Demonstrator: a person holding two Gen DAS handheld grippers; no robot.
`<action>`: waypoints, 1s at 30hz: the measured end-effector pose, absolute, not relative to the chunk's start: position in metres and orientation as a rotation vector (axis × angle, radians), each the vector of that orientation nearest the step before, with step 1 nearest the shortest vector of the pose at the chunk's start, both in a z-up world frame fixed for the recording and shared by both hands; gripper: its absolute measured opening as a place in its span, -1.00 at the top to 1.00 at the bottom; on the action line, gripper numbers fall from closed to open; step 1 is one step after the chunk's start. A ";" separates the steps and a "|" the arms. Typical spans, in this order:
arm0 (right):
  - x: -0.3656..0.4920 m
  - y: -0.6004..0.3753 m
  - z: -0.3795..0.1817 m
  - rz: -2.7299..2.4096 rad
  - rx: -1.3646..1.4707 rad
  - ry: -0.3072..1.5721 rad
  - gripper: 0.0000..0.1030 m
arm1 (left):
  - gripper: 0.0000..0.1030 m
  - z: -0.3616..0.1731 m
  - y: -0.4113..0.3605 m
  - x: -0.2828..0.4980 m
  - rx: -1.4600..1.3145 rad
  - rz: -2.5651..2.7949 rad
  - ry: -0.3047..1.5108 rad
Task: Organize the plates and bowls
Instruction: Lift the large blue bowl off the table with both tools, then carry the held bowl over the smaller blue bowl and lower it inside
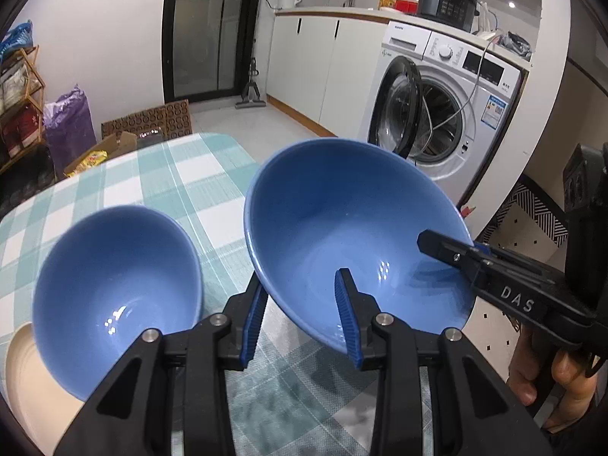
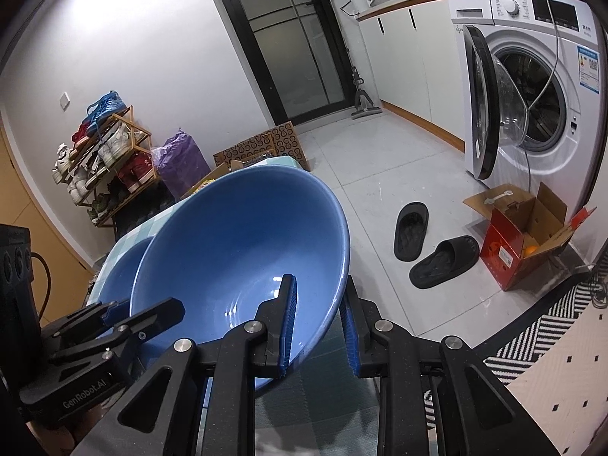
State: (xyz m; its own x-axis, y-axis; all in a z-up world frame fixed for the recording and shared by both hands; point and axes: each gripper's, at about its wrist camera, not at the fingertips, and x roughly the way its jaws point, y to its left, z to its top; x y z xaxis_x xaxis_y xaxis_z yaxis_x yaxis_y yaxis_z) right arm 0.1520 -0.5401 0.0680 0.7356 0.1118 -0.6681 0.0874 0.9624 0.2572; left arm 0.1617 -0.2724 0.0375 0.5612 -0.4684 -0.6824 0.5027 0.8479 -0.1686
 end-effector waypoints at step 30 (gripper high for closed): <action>0.149 -0.451 0.128 0.065 0.137 0.710 0.54 | 0.32 0.081 -0.196 0.150 0.000 -0.483 0.684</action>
State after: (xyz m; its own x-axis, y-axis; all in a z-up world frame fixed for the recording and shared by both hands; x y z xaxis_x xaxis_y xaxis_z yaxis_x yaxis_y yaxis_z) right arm 0.1488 -0.4511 0.1279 0.7569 0.1063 -0.6448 -0.0130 0.9889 0.1478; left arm 0.1502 -0.1957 0.0809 0.6695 -0.4281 -0.6070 0.4284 0.8901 -0.1553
